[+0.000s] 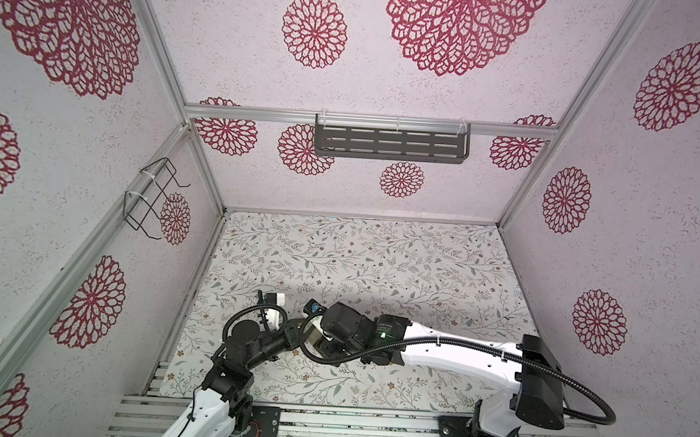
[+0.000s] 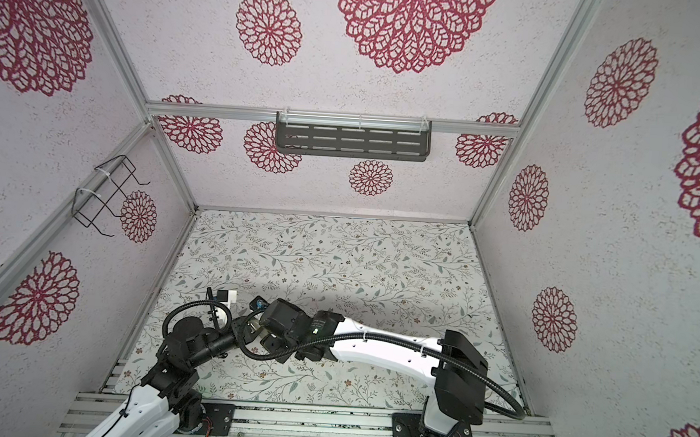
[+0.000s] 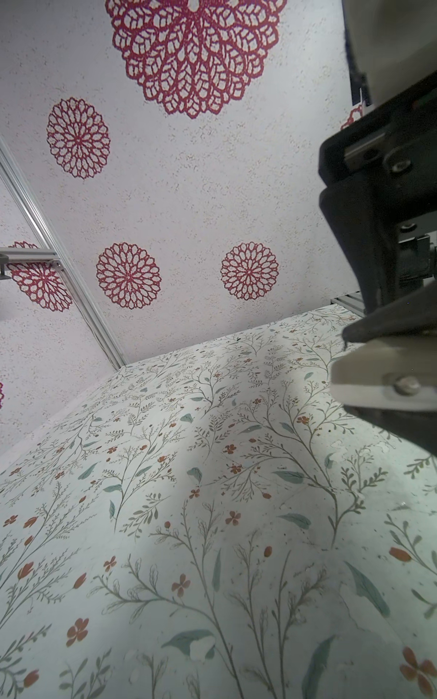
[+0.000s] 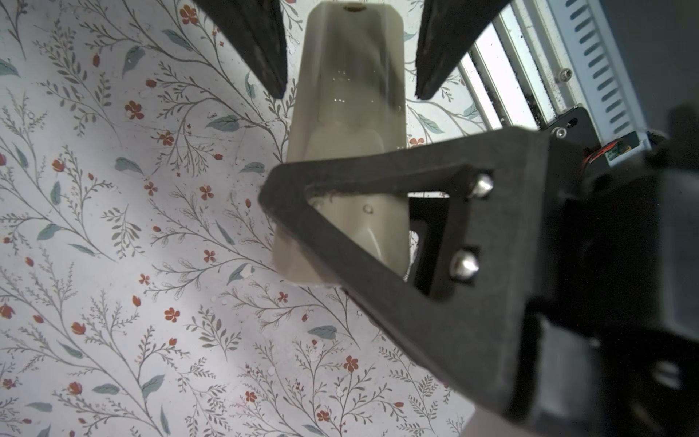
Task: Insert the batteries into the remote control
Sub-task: 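Open the right gripper and release the closed cover on the remote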
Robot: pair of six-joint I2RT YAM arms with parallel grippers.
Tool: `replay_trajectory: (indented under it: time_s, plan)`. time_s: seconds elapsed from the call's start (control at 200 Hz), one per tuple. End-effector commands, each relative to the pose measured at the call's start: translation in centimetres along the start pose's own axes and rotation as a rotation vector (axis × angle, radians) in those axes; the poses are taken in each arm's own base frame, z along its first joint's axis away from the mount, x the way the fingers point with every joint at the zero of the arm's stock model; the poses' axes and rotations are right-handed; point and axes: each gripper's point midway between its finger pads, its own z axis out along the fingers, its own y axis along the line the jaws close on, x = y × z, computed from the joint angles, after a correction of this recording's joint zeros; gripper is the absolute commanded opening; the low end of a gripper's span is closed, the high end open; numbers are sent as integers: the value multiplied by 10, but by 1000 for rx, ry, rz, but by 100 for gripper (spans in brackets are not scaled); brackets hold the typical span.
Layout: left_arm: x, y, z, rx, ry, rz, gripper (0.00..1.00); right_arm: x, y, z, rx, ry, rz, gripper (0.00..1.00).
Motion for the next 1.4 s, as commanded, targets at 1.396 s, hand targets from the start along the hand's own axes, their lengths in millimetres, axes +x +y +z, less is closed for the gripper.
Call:
replay_trajectory:
  time_s: [1.396]
  plan:
    - [-8,-25,-3,120,-37,-8,0,33,-39,6,85,40,60,56]
